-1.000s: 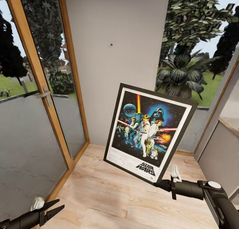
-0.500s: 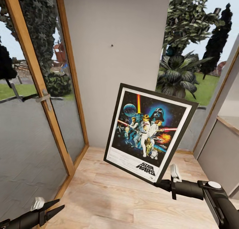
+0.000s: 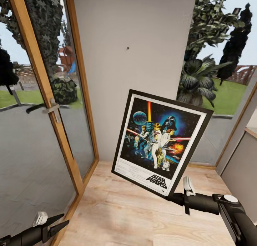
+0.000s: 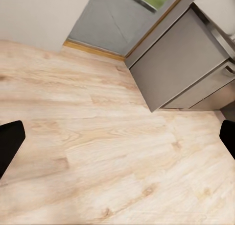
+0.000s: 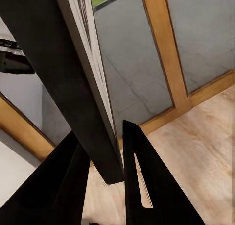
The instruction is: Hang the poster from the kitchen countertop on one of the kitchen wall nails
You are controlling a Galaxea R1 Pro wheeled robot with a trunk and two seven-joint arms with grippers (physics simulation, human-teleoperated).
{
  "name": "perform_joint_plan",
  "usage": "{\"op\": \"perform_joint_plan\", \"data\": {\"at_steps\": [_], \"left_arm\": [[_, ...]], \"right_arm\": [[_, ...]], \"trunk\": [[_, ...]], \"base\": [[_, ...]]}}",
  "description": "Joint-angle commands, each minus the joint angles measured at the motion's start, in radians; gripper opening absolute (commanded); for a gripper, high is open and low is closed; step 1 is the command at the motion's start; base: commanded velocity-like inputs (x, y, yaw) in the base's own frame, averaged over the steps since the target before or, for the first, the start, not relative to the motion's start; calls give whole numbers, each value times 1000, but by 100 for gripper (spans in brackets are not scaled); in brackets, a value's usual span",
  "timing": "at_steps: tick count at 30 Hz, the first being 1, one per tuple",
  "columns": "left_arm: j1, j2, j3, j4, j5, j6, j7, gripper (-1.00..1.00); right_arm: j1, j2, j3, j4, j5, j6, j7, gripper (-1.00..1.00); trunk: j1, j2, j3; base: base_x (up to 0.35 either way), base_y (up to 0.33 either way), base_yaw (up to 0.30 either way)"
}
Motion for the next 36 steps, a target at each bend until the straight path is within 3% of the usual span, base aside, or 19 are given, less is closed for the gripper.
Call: {"op": "perform_joint_plan", "data": {"at_steps": [1, 14, 16, 20, 27, 33, 36], "left_arm": [[-1, 0, 1, 0, 2, 10, -4, 100], [-1, -1, -2, -2, 0, 6, -5, 100], [-1, -1, -18, -37, -2, 6, -5, 100], [-1, -1, -38, -44, -3, 6, -5, 100], [-1, 0, -100, -44, -5, 9, -5, 100], [-1, 0, -114, -44, -9, 30, -5, 100], [-1, 0, -116, -51, -42, 52, -4, 100]], "right_arm": [[-1, 0, -1, -1, 0, 12, 5, -100], [-1, 0, 2, -1, -2, 12, 6, -100], [-11, 1, 2, -61, -1, 17, 2, -100], [-99, 1, 3, -123, 4, 111, 3, -100], [-194, -3, 28, -129, 10, 152, 5, -100], [-259, -4, 42, -129, 44, 182, 5, -100], [-288, -3, 51, -130, 60, 212, 6, -100]], "trunk": [[1, -2, -2], [1, -2, -2], [1, -2, -2], [1, -2, -2], [1, -2, -2], [1, -2, -2], [1, -2, -2]], "base": [[329, 32, 0], [116, 5, 0], [0, 0, 0], [0, 0, 0], [0, 0, 0], [0, 0, 0], [0, 0, 0]]}}
